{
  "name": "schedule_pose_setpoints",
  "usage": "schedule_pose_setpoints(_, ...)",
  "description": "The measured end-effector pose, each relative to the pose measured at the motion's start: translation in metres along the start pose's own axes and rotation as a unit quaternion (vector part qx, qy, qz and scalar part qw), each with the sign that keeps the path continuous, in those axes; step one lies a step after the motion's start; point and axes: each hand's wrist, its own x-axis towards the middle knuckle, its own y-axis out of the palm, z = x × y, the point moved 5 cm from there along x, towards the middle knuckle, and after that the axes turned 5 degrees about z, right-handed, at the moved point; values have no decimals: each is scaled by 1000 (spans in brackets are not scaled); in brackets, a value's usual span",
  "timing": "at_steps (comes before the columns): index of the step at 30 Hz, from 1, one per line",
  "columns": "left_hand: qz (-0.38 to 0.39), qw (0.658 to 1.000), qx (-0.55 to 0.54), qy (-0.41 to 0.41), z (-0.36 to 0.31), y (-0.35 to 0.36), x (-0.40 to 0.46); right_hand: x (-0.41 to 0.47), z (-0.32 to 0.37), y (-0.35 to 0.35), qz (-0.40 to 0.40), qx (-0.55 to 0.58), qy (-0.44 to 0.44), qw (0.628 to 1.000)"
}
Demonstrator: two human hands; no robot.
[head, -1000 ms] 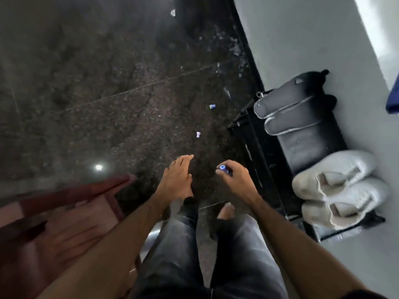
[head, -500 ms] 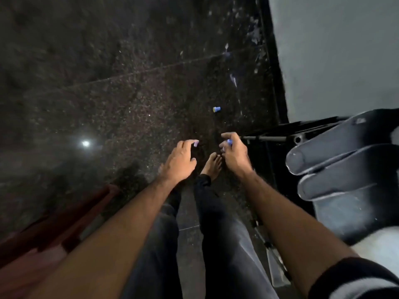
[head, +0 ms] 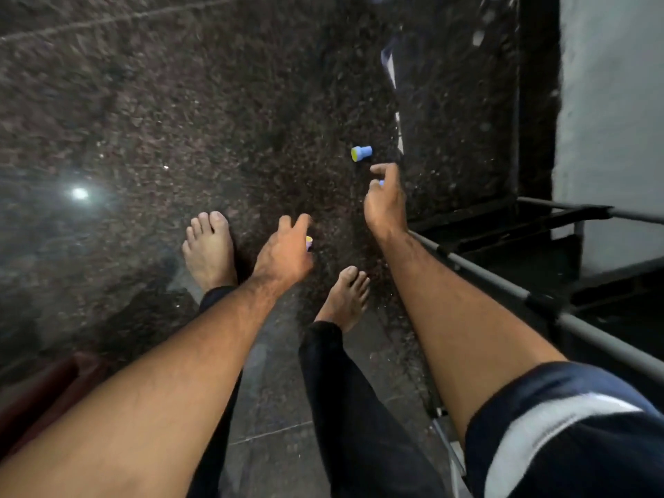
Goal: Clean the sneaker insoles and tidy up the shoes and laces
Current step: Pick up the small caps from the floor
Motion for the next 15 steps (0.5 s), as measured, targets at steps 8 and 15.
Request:
schedule_pose_setpoints(8,-26,997,63,-19,31,43,54,71,-17,37,10,-107,-115,987)
schedule_pose_setpoints(15,-38,997,50,45,26,44,69,96,-5,47,-19,-144,-124,982)
